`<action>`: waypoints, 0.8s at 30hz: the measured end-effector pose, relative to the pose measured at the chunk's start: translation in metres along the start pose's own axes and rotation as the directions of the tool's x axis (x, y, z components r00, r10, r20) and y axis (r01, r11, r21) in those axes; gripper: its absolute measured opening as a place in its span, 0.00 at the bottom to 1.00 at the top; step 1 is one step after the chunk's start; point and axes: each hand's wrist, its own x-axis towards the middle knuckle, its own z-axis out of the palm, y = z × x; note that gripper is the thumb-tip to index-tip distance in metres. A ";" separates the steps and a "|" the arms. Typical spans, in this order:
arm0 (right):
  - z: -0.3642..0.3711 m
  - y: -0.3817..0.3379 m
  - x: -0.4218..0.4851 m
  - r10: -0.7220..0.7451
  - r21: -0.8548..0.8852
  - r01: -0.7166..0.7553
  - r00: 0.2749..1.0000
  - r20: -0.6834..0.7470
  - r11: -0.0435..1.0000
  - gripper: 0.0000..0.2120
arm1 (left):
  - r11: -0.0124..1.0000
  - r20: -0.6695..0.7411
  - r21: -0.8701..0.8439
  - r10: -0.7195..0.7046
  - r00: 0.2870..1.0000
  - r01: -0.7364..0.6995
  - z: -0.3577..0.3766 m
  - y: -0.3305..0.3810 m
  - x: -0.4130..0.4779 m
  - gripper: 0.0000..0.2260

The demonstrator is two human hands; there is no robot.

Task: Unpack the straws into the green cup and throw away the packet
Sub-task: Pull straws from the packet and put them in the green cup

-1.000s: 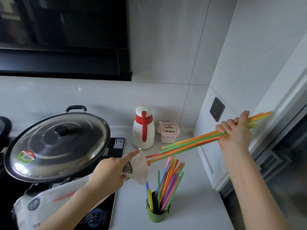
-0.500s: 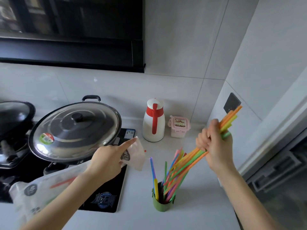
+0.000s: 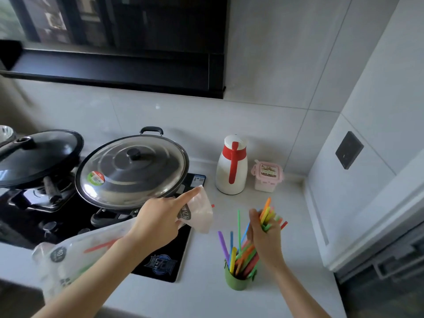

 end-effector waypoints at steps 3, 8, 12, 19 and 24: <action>0.000 0.005 0.003 0.055 -0.057 -0.054 0.998 0.017 0.997 0.21 | 1.000 -0.003 -0.007 -0.004 1.000 0.004 -0.003 0.001 -0.001 0.36; -0.006 -0.018 0.012 0.094 -0.009 -0.093 0.995 0.024 0.996 0.08 | 1.000 -0.008 -0.028 0.008 1.000 -0.009 -0.003 0.001 0.002 0.35; -0.015 -0.044 0.013 -0.067 0.042 0.070 0.995 -0.068 0.997 0.03 | 0.999 -0.022 -0.040 0.029 0.999 -0.030 -0.004 0.005 0.009 0.34; -0.010 -0.017 0.008 -0.092 -0.300 0.101 0.995 0.045 0.949 0.18 | 0.993 -0.044 -0.092 0.071 0.997 -0.074 -0.006 0.012 0.025 0.34; -0.015 -0.038 0.005 -0.165 -0.336 0.146 0.986 -0.029 0.930 0.12 | 0.979 -0.048 -0.041 0.198 0.979 -0.200 -0.015 0.019 0.035 0.36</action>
